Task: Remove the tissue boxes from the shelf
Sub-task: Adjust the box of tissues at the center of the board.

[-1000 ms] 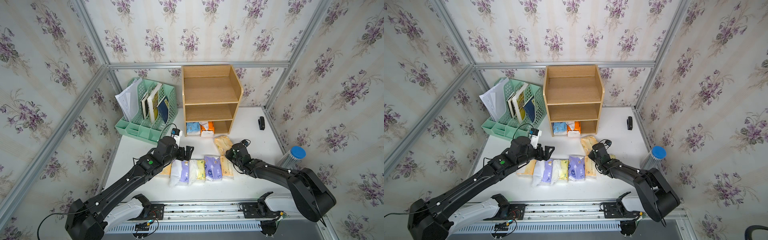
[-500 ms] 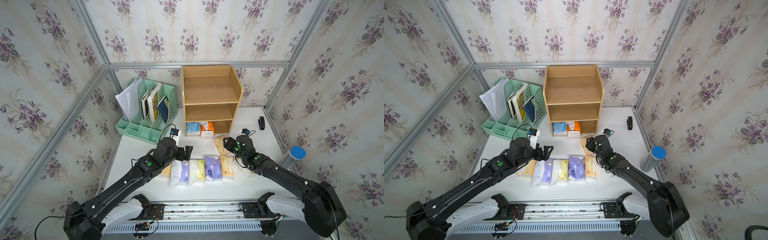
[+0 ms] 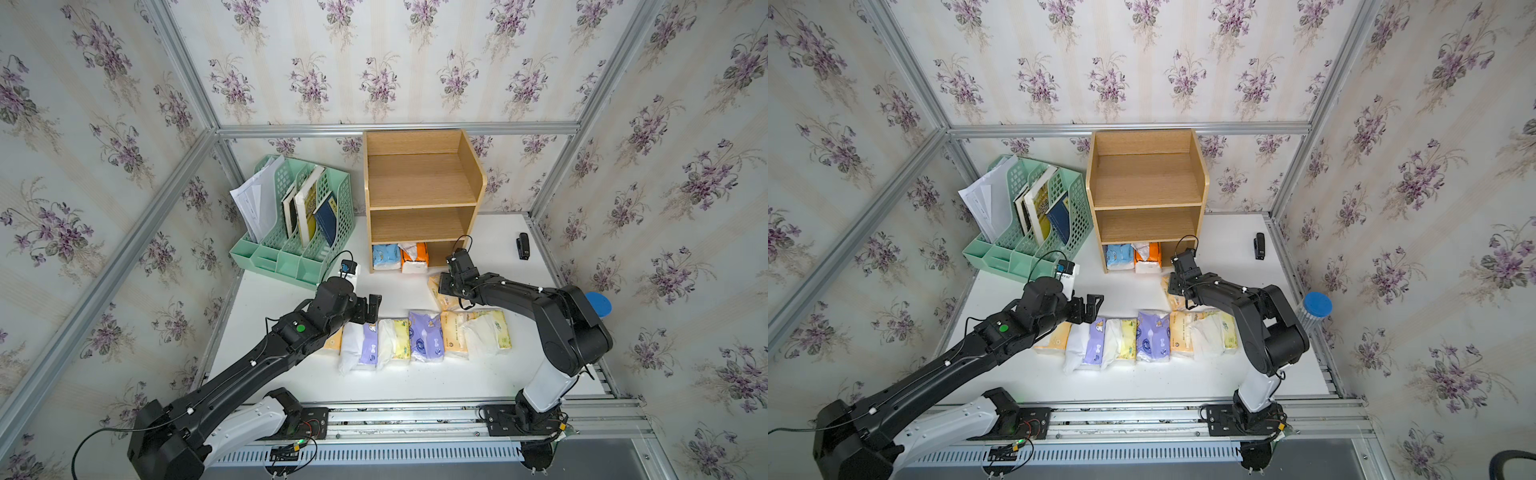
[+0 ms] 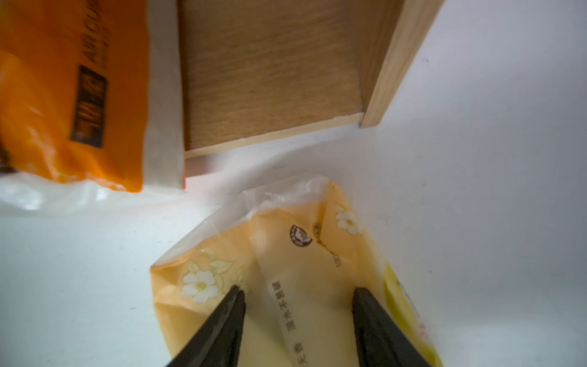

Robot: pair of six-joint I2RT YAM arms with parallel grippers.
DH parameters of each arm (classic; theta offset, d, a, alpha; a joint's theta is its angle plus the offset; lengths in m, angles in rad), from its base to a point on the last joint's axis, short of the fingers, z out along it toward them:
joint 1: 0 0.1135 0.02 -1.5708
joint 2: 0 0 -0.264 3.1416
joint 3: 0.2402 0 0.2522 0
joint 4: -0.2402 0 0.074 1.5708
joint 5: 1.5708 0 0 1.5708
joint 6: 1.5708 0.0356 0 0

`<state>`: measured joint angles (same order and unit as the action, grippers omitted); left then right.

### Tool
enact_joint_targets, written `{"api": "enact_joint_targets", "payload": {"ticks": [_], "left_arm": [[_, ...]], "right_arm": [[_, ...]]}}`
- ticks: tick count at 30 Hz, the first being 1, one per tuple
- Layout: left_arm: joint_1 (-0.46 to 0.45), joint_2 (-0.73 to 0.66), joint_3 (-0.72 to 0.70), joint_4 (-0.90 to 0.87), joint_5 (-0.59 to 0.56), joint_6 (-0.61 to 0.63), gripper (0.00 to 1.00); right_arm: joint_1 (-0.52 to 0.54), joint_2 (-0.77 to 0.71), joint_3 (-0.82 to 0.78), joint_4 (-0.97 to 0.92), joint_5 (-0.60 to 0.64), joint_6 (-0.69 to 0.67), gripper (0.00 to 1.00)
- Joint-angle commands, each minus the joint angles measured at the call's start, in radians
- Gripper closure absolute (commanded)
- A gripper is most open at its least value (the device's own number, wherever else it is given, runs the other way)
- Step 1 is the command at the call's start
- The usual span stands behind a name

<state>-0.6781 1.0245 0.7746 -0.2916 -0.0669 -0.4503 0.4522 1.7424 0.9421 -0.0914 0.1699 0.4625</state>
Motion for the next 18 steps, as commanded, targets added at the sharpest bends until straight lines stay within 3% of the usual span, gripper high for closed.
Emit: {"api": "enact_joint_targets", "payload": {"ticks": [1, 9, 18], "left_arm": [[0.000, 0.027, 0.022, 0.022, 0.012, 0.007, 0.01], [-0.002, 0.051, 0.028, 0.040, 0.036, -0.006, 0.01], [-0.002, 0.038, 0.028, 0.028, 0.013, 0.009, 0.01]], "right_arm": [[0.000, -0.006, -0.030, -0.014, 0.011, 0.000, 0.46], [-0.001, -0.079, -0.121, -0.043, 0.050, 0.047, 0.57], [-0.001, -0.300, -0.202, 0.000, -0.006, 0.130, 0.50]]}}
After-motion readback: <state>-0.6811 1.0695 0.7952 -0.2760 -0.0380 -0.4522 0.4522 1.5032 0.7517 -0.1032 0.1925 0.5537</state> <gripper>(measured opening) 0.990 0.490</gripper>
